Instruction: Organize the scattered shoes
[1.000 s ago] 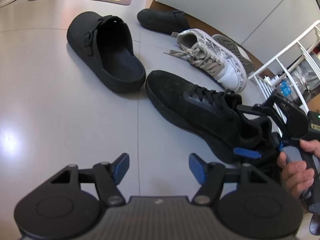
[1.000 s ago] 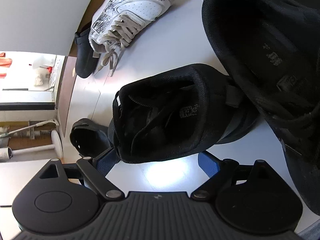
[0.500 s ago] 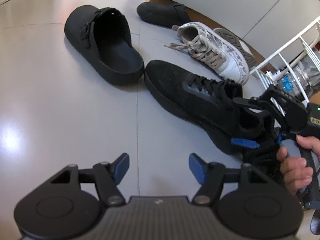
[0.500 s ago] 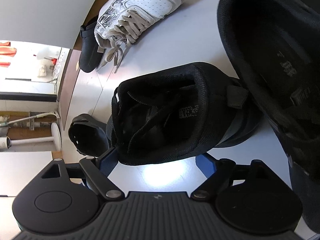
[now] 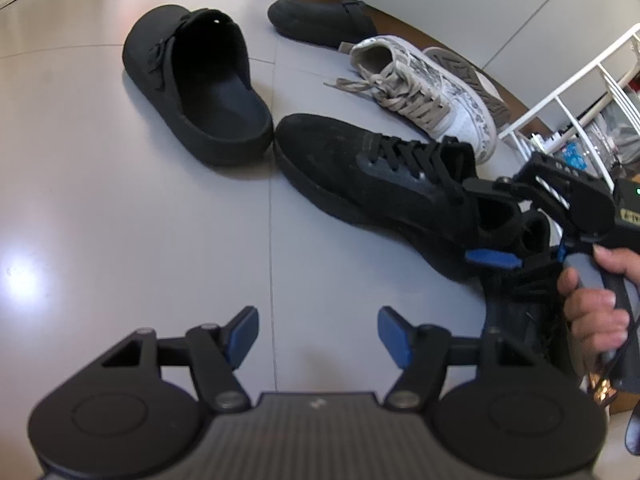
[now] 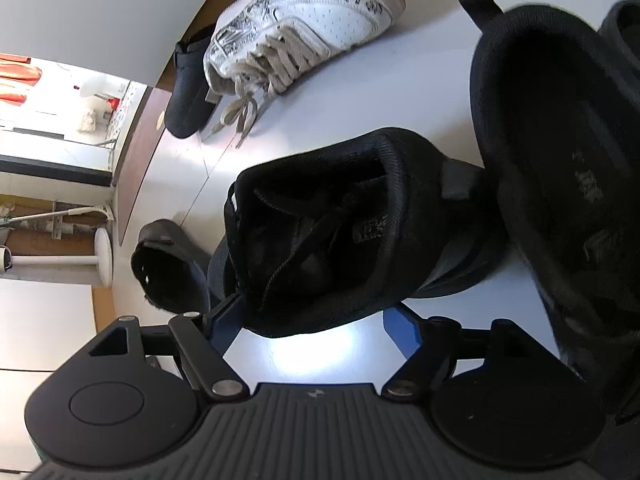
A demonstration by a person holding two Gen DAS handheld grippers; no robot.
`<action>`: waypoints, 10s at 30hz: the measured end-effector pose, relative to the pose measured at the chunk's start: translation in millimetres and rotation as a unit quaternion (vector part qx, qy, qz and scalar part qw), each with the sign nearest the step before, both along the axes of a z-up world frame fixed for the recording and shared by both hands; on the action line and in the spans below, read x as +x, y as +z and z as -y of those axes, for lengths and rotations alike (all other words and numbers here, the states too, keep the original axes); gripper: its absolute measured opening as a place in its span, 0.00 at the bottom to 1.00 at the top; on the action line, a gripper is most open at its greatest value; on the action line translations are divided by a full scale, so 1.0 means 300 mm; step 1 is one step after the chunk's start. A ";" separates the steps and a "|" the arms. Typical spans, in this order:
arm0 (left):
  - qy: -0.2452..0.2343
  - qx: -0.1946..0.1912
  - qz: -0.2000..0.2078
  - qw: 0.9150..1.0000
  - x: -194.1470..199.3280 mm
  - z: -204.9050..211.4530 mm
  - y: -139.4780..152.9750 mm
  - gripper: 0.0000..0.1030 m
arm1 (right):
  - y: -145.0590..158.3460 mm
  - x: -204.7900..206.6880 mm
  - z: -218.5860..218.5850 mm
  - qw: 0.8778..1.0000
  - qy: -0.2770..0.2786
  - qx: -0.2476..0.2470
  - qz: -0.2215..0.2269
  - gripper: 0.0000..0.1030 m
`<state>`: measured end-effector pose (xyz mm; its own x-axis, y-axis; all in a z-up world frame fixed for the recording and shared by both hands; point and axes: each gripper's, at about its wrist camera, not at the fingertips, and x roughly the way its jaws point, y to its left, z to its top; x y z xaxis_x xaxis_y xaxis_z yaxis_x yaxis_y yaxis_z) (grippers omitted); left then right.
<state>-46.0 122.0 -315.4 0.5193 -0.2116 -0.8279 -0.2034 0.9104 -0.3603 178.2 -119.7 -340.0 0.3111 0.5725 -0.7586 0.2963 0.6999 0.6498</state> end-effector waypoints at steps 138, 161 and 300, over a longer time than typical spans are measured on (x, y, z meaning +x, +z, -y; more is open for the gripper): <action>0.005 -0.002 -0.019 1.000 0.040 -0.021 -0.027 0.66 | 0.093 -0.227 0.078 0.947 0.279 -0.134 0.086 0.29; 0.002 -0.003 -0.026 1.000 0.033 -0.013 -0.039 0.66 | 0.053 -0.303 -0.062 0.916 0.334 -0.196 0.105 0.88; 0.062 0.119 0.033 0.990 0.326 -0.272 0.143 0.67 | 0.337 -0.341 0.299 0.904 0.211 -0.254 0.273 0.79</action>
